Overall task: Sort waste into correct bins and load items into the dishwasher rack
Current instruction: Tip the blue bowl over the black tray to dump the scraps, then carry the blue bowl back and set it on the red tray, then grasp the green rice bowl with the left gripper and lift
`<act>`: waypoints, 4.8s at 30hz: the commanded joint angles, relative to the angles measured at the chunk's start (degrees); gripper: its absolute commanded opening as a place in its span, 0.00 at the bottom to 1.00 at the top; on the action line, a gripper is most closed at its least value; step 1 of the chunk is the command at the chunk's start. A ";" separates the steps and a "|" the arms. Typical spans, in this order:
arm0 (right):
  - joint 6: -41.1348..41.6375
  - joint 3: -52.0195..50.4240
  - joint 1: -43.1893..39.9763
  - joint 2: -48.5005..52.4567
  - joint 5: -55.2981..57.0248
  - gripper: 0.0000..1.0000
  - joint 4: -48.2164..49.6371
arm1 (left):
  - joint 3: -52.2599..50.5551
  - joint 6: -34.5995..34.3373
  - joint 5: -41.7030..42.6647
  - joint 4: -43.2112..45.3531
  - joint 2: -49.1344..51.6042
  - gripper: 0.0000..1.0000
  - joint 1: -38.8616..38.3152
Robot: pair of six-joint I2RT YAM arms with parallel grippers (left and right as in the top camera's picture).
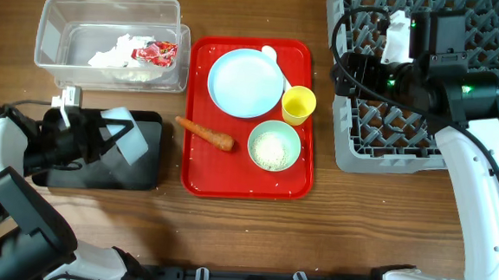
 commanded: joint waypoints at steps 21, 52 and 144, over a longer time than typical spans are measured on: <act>-0.44 0.83 -0.26 0.66 0.92 1.00 0.15 | 0.17 -24.87 16.48 10.84 0.68 0.04 2.19; -1.25 0.85 -0.26 0.66 2.38 1.00 0.83 | 19.98 -52.46 -68.46 12.17 0.07 0.07 -65.88; 1.77 0.85 -7.39 0.66 6.32 1.00 -1.18 | 21.42 -35.56 -80.50 34.64 19.96 0.04 -87.97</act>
